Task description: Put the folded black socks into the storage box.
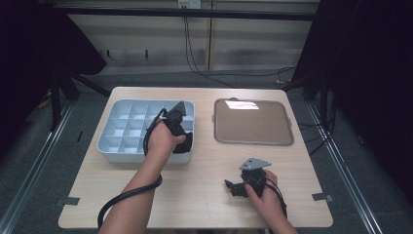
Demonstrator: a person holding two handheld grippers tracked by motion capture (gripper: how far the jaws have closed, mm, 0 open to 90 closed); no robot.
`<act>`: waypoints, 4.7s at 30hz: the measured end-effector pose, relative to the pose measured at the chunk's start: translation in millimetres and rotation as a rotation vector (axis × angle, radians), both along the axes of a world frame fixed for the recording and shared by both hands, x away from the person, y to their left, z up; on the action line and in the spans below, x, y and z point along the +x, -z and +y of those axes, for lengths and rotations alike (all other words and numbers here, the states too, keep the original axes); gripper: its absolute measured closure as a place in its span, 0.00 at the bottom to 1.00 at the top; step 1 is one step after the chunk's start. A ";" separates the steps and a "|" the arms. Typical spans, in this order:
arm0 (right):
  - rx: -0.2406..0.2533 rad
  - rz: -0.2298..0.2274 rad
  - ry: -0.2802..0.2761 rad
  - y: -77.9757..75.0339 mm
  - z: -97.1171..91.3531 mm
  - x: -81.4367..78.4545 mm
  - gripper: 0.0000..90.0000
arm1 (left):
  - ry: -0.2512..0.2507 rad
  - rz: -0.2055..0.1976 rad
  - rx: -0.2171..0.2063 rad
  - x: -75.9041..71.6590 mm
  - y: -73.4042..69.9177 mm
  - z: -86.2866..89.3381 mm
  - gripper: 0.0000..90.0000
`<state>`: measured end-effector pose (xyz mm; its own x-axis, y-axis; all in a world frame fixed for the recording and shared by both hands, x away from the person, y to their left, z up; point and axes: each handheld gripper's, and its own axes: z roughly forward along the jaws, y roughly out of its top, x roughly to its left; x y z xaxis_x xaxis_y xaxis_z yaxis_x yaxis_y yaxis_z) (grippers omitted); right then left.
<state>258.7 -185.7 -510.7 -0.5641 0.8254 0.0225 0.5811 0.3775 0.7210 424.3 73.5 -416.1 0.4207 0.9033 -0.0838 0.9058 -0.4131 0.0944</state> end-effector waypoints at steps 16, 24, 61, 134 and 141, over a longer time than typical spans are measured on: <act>0.002 0.000 0.000 0.1 0.0 0.0 0.15 | 0.035 -0.015 0.042 0.0 3.2 -6.2 0.51; 0.002 0.000 0.000 0.0 0.0 0.0 0.15 | 0.052 -0.066 0.036 1.3 -9.7 -1.7 0.41; 0.001 -0.003 -0.002 0.2 0.1 0.2 0.15 | 0.115 -0.100 0.017 8.0 -9.5 -15.6 0.94; 0.000 -0.002 -0.005 0.2 0.3 0.2 0.15 | 0.129 0.012 0.068 11.4 23.1 -31.9 0.93; 0.002 -0.002 -0.005 0.2 0.3 0.2 0.15 | 0.115 0.015 0.034 10.5 13.9 -29.0 0.88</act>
<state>258.9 -185.4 -511.0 -0.5685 0.8224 0.0227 0.5776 0.3793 0.7228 434.8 44.4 -429.9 0.5207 0.8515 -0.0608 0.8534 -0.5172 0.0656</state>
